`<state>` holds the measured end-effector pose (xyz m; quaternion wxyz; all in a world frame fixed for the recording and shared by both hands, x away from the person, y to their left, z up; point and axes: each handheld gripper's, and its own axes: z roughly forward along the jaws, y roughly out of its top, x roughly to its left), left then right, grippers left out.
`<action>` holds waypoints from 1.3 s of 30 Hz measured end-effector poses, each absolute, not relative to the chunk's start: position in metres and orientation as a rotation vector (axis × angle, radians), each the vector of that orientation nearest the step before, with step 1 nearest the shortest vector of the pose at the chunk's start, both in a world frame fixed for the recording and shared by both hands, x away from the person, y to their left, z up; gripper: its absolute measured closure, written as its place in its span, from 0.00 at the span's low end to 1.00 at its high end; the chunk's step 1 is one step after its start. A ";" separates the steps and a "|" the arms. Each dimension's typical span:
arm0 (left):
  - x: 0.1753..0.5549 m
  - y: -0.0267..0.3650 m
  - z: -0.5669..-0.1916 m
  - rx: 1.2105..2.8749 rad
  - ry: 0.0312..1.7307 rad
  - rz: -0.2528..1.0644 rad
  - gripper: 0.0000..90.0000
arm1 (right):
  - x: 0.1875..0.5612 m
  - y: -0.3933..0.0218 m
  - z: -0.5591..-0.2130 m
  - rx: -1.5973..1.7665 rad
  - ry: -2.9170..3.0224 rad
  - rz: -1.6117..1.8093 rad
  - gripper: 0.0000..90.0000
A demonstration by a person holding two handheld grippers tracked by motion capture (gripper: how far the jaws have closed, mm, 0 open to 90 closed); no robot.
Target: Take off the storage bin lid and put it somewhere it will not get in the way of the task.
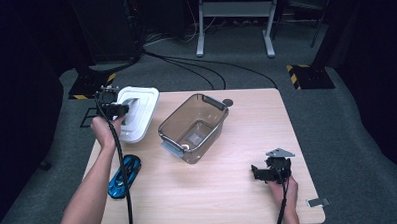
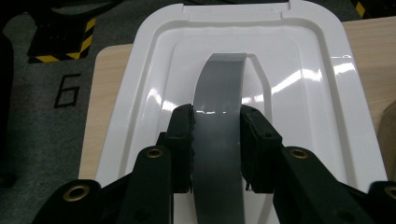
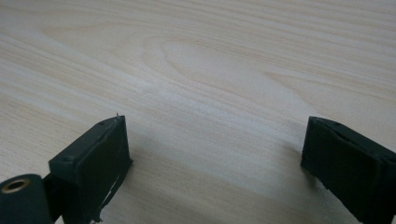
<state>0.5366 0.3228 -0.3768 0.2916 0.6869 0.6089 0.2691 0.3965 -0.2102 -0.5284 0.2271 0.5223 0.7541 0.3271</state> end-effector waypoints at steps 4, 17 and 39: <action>0.538 0.328 -0.385 1.826 1.640 0.710 0.75 | 0.397 -0.210 -0.528 1.440 2.078 0.902 0.07; 0.548 0.338 -0.413 1.800 1.715 0.678 0.75 | 0.396 -0.210 -0.528 1.438 2.079 0.901 0.07; 0.560 0.344 -0.448 1.808 1.802 0.640 0.75 | 0.396 -0.210 -0.528 1.430 2.080 0.903 0.09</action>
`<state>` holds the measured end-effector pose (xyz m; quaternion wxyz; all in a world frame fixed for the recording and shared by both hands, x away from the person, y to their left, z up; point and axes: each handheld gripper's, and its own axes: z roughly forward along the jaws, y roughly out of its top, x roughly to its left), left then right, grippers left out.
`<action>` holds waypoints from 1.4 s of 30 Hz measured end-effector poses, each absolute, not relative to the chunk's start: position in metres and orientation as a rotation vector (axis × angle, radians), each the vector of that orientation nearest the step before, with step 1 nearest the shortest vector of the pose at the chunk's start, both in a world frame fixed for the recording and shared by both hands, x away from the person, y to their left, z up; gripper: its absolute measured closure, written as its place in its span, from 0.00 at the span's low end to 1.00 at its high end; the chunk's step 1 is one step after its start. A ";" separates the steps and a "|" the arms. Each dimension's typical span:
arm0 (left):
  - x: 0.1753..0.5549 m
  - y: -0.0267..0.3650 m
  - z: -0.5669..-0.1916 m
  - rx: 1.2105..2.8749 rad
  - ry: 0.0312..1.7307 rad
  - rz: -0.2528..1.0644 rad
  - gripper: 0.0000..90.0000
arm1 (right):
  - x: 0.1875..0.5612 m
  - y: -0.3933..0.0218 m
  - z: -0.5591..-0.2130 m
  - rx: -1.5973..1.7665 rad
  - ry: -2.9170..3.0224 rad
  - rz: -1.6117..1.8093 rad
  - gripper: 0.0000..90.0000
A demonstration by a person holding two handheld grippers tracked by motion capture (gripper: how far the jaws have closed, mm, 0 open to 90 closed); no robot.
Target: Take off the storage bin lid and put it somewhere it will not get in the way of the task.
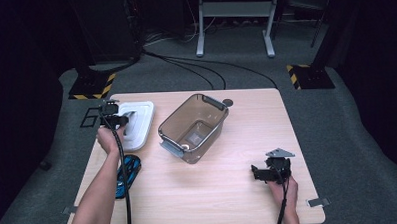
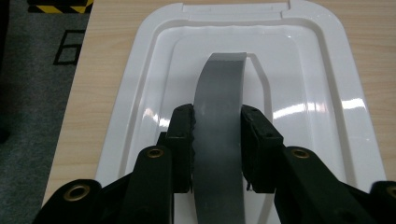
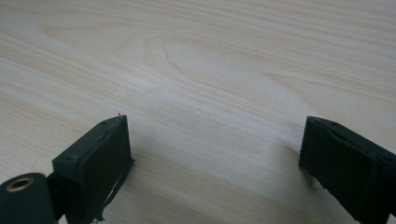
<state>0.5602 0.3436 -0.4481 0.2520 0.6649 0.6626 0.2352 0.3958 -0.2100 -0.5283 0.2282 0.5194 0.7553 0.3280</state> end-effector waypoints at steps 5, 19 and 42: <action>0.563 0.345 -0.454 1.815 1.810 0.629 0.75 | 0.396 -0.210 -0.528 1.430 2.080 0.903 0.09; 0.566 0.342 -0.472 1.864 1.836 0.597 0.74 | 0.396 -0.210 -0.528 1.427 2.082 0.907 0.09; 0.539 0.334 -0.441 1.944 1.634 0.529 0.12 | 0.396 -0.210 -0.528 1.427 2.082 0.907 0.09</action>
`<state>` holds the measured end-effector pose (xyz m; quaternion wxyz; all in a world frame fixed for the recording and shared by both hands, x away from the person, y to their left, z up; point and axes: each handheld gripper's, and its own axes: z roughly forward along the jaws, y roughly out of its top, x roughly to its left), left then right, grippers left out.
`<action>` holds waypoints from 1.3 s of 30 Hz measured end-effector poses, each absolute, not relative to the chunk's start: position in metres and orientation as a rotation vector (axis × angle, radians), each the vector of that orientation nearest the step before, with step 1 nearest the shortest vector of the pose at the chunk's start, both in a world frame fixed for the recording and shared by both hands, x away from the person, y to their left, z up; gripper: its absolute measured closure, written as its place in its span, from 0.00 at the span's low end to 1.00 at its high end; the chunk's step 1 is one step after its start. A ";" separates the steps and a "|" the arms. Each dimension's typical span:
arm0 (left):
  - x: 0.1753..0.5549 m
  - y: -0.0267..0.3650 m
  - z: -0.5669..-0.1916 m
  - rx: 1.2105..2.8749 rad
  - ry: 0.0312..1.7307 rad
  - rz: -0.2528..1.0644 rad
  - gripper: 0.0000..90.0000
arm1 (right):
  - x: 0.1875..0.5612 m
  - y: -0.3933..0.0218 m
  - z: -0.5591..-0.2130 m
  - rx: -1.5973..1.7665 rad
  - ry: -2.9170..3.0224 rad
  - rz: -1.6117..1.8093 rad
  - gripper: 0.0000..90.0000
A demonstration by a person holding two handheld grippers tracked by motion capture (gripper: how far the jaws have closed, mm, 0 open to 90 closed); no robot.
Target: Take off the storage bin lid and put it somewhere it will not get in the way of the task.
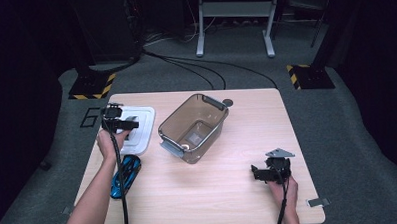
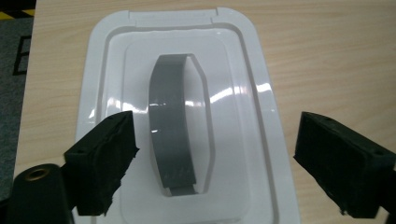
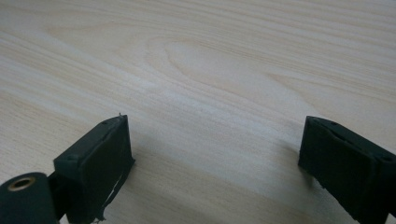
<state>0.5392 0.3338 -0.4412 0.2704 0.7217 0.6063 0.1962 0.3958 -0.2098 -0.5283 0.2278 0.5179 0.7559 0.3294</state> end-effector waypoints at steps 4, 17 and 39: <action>0.529 0.331 -0.438 1.978 1.593 0.527 0.05 | 0.396 -0.210 -0.528 1.427 2.082 0.907 0.09; 0.486 0.332 -0.428 1.996 1.469 0.524 0.00 | 0.396 -0.210 -0.528 1.427 2.082 0.907 0.09; 0.430 0.329 -0.459 2.072 1.462 0.513 0.02 | 0.396 -0.210 -0.528 1.427 2.082 0.908 0.09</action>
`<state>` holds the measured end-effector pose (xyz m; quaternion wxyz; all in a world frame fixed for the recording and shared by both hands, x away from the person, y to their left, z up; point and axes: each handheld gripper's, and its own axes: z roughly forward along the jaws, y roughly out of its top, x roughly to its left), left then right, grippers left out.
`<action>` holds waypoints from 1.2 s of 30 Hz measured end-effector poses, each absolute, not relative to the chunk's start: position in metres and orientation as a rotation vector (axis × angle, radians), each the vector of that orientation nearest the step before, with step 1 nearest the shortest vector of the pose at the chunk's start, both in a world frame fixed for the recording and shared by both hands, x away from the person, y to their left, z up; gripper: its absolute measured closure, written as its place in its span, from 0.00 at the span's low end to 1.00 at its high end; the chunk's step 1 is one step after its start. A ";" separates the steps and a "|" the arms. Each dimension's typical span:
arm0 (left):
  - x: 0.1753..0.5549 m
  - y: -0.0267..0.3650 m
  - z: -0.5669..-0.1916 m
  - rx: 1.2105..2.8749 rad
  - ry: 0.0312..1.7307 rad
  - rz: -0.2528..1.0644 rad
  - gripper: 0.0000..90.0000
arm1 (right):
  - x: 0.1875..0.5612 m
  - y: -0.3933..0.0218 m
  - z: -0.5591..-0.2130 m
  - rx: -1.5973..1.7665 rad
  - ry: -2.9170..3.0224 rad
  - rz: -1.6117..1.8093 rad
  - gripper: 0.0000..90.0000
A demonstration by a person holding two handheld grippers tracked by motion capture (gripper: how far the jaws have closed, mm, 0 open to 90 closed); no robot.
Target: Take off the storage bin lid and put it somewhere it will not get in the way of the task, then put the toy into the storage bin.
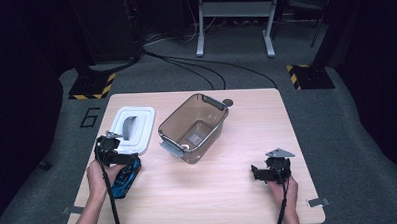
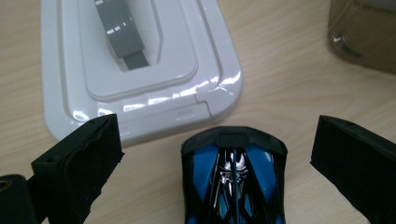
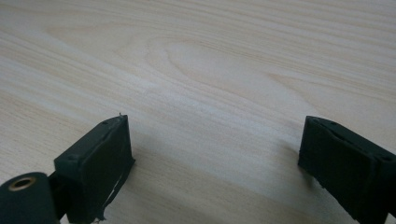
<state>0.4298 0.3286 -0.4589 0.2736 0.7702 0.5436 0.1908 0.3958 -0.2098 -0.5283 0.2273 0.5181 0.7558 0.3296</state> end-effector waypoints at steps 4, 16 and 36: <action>0.427 0.326 -0.470 2.081 1.492 0.459 0.03 | 0.396 -0.210 -0.528 1.427 2.082 0.908 0.09; 0.432 0.314 -0.484 2.096 1.555 0.398 0.16 | 0.396 -0.210 -0.528 1.427 2.081 0.908 0.09; 0.426 0.309 -0.490 2.159 1.514 0.504 0.27 | 0.396 -0.210 -0.528 1.427 2.081 0.908 0.09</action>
